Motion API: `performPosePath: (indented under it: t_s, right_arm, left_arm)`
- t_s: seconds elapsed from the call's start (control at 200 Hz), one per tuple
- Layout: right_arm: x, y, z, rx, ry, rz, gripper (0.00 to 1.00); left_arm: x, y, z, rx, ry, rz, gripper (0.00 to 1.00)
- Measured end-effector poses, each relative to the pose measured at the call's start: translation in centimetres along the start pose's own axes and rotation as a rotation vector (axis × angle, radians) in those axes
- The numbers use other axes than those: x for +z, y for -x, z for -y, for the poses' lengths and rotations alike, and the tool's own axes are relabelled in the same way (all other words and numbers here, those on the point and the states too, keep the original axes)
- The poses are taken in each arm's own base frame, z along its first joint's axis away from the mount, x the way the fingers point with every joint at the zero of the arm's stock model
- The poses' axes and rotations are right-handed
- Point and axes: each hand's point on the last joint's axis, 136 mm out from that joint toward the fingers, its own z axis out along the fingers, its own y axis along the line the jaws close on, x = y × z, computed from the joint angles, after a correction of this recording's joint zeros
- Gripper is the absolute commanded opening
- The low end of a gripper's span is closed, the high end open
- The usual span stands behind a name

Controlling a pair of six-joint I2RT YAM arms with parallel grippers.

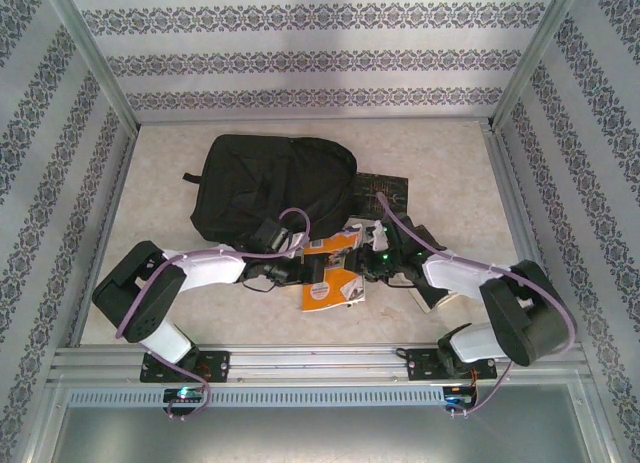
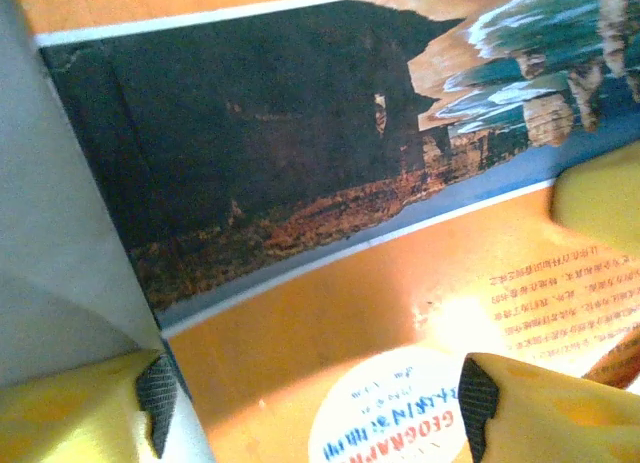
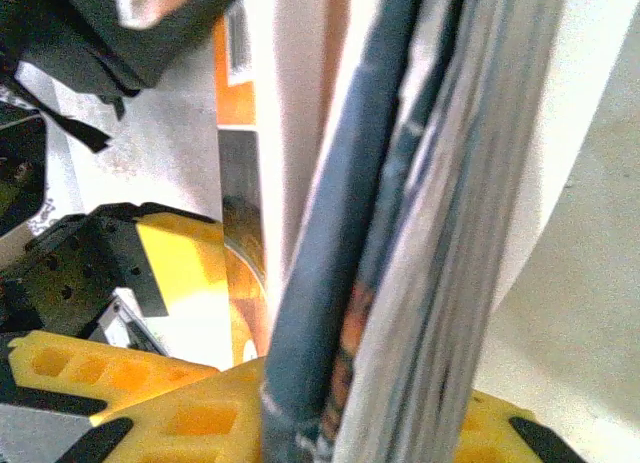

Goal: Pack the student bag

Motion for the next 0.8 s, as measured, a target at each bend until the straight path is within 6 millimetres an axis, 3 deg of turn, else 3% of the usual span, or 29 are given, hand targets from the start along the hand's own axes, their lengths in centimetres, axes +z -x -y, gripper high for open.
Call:
performPosePath:
  t_s: [0.105,0.32,0.54,0.645,0.799]
  right_arm:
    - [-1.4,0.1,-0.8,-0.017,0.003,0.039,0.20]
    - [-4.4,-0.3,-1.2,-0.011,-0.019,0.107,0.17]
    - [-9.2,-0.2,-0.9,0.010,-0.065,0.243,0.19]
    - [-11.7,0.0,-3.0,-0.039,-0.042,0.312,0.20]
    - [-14.5,0.5,-8.1,-0.155,0.072,0.355,0.22]
  left_arm:
    - [-1.0,0.4,1.1,0.028,-0.022,0.036,0.81]
    - [-5.5,2.9,5.0,0.112,-0.080,0.198,0.85]
    - [-7.7,4.4,6.1,0.124,-0.082,0.279,0.85]
    - [-7.8,4.6,6.2,0.106,-0.088,0.284,0.85]
    - [-8.4,5.7,7.5,0.084,-0.137,0.292,0.88]
